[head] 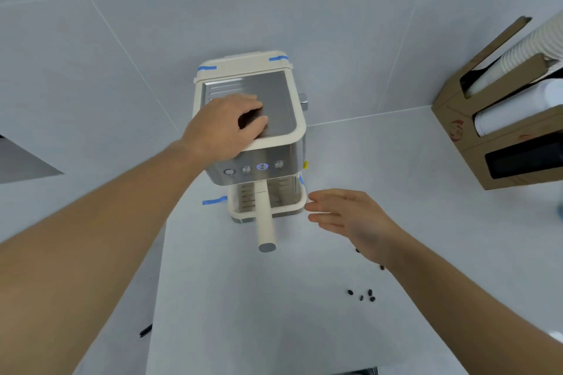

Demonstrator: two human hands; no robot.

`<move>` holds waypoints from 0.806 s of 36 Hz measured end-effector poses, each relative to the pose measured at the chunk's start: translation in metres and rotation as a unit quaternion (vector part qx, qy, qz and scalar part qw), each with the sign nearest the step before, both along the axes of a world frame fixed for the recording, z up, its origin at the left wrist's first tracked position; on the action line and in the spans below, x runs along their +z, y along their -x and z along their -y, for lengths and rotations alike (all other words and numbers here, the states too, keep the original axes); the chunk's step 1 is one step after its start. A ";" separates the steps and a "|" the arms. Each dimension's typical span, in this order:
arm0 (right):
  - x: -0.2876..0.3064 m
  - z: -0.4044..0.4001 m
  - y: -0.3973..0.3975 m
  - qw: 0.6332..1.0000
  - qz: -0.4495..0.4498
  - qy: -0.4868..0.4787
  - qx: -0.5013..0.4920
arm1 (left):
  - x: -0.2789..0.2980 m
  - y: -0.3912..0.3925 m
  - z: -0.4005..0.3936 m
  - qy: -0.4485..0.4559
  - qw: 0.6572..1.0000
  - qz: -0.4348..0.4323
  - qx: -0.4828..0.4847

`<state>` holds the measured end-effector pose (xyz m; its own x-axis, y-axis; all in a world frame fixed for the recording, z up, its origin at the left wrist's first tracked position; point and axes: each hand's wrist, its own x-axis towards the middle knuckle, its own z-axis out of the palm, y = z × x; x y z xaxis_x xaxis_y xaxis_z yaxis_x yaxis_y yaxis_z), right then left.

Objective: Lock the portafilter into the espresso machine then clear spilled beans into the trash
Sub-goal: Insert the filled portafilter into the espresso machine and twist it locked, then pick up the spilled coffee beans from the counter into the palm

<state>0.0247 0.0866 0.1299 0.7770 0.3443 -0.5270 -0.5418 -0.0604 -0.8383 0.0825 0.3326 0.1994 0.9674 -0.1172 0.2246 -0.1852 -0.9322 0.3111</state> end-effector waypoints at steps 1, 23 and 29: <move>0.002 0.010 0.001 1.000 0.003 -0.004 -0.001 | 0.000 0.005 0.003 0.018 1.000 0.007 0.004; -0.019 0.136 -0.006 0.998 -0.035 -0.010 -0.046 | -0.072 0.132 0.151 0.567 0.785 -0.176 0.177; -0.042 0.144 -0.002 0.998 -0.059 0.035 -0.002 | -0.114 0.159 0.168 0.604 0.705 -0.251 0.273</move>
<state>0.0272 -0.0571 0.0878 0.7096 0.3008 -0.6372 -0.6363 -0.1152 -0.7628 -0.0762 0.1644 0.0851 0.7876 0.2863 -0.5456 0.5150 0.1801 0.8380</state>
